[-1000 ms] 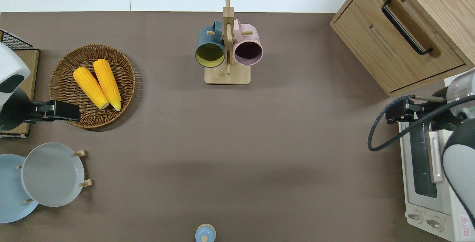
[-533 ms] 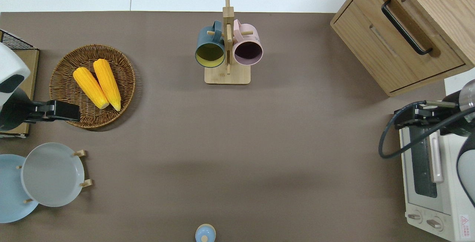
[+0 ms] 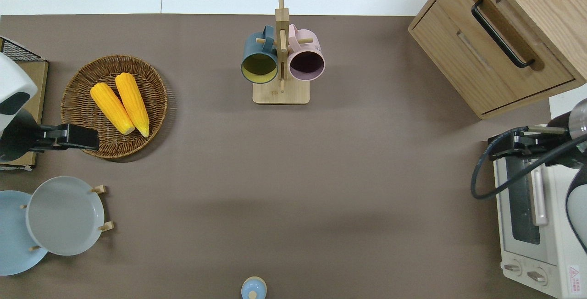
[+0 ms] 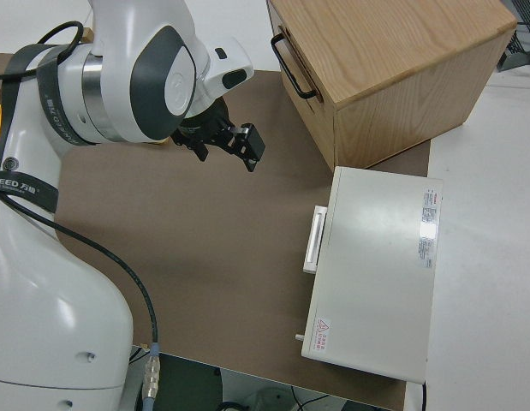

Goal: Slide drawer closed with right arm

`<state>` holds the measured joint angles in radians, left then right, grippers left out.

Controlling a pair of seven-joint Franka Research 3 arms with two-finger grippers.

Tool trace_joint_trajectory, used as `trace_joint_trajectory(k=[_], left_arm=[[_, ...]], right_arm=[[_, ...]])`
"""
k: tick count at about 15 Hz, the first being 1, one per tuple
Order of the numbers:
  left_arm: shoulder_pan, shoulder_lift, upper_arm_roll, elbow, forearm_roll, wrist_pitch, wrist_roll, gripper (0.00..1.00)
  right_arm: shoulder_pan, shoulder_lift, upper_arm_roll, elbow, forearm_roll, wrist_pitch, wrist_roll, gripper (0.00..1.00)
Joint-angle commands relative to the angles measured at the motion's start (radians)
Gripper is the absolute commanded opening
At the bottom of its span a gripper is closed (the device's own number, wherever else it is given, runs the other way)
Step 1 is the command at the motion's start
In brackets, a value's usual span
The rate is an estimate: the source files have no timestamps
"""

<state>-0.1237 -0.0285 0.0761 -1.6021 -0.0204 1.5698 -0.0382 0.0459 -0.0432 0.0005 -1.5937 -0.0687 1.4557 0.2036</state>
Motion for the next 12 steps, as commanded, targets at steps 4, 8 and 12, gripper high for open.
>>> trace_joint_trajectory(k=[4,8,12], left_arm=[[-0.004,-0.008,0.004,0.002,0.013,-0.014,0.001,1.0],[-0.004,-0.008,0.004,0.002,0.013,-0.014,0.001,1.0],[-0.004,-0.008,0.002,0.002,0.013,-0.014,0.001,1.0]], right_arm=[[-0.001,-0.008,0.012,0.018,-0.006,-0.005,-0.021,0.983],[0.002,-0.001,0.012,0.037,0.006,0.0,-0.021,0.981],[0.019,-0.003,0.024,0.038,0.01,0.0,-0.021,0.983]])
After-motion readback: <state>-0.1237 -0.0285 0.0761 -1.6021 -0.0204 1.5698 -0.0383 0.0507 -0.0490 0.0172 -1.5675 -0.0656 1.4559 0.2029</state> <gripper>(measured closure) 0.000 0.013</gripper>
